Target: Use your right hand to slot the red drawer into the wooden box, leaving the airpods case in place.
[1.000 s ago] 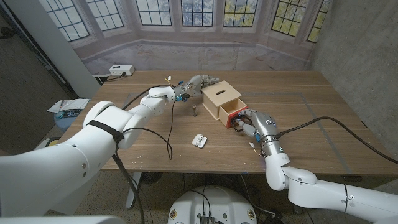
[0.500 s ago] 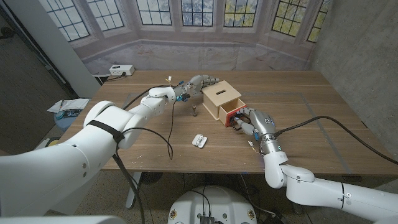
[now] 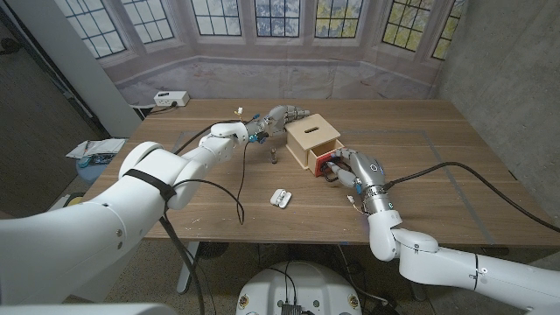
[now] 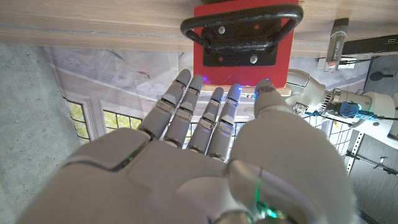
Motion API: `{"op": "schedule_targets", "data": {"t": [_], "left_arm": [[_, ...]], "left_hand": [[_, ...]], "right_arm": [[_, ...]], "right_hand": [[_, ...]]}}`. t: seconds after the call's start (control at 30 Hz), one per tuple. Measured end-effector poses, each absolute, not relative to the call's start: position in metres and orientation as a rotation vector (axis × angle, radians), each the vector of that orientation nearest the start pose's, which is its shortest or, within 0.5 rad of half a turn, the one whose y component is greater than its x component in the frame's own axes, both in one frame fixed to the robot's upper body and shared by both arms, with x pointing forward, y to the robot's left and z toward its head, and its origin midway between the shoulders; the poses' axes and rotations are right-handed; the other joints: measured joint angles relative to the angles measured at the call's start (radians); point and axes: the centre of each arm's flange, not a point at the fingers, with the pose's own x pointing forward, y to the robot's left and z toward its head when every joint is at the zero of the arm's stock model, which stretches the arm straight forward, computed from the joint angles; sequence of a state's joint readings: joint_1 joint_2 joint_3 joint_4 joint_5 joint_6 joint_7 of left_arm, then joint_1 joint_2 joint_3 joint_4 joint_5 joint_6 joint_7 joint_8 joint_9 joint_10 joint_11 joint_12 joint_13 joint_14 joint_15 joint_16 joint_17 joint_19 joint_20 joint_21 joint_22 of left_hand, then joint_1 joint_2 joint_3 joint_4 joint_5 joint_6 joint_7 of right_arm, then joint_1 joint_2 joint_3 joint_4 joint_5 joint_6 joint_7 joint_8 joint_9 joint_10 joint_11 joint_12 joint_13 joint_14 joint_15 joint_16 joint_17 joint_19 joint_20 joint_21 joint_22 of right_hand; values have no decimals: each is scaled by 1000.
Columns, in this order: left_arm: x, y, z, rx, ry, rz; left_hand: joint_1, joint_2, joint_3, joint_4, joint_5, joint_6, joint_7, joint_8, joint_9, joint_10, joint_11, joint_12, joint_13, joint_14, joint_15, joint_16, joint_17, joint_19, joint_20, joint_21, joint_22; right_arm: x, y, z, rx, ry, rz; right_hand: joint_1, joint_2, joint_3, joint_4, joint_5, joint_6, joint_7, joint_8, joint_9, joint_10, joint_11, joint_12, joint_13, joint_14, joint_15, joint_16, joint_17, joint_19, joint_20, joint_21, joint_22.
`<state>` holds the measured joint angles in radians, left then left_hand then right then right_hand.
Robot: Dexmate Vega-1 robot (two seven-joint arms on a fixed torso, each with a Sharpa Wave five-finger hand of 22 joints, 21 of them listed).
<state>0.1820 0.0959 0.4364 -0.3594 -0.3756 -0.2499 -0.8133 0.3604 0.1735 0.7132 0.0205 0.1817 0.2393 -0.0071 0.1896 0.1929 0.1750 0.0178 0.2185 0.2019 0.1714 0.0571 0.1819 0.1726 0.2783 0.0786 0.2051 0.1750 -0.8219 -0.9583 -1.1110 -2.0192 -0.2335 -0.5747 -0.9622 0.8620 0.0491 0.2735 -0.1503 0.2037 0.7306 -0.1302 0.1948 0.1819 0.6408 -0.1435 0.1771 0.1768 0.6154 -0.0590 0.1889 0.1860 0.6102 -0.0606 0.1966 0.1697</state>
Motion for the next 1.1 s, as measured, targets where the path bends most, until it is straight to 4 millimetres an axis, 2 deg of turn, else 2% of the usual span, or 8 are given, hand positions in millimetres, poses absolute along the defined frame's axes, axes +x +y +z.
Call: {"op": "schedule_targets", "data": {"t": [0.5,0.8,1.1], "left_arm": [[725,138,50,220,-348,-868],[726,140,50,220,-347,-866],[726,141,49,219,-346,-868]], "left_hand": [[0,0,0,0,0,0,0,0,0,0,0,0,0,0,0,0,0,0,0,0,1],[0,0,0,0,0,0,0,0,0,0,0,0,0,0,0,0,0,0,0,0,2],[0,0,-4,-4,0,0,0,0,0,0,0,0,0,0,0,0,0,0,0,0,1]], "right_arm": [[519,-182,-110,-1127,-772,-358],[511,-185,-111,-1136,-764,-364],[501,-191,-114,-1150,-745,-367]], "right_hand": [[0,0,0,0,0,5,-6,0,-1,0,0,1,0,0,0,1,2,0,0,0,0],[0,0,4,-4,0,5,-5,0,0,2,-2,4,3,0,0,0,3,0,0,0,0],[0,0,8,0,0,11,0,0,0,5,-5,4,3,0,0,0,3,0,0,0,0]]}}
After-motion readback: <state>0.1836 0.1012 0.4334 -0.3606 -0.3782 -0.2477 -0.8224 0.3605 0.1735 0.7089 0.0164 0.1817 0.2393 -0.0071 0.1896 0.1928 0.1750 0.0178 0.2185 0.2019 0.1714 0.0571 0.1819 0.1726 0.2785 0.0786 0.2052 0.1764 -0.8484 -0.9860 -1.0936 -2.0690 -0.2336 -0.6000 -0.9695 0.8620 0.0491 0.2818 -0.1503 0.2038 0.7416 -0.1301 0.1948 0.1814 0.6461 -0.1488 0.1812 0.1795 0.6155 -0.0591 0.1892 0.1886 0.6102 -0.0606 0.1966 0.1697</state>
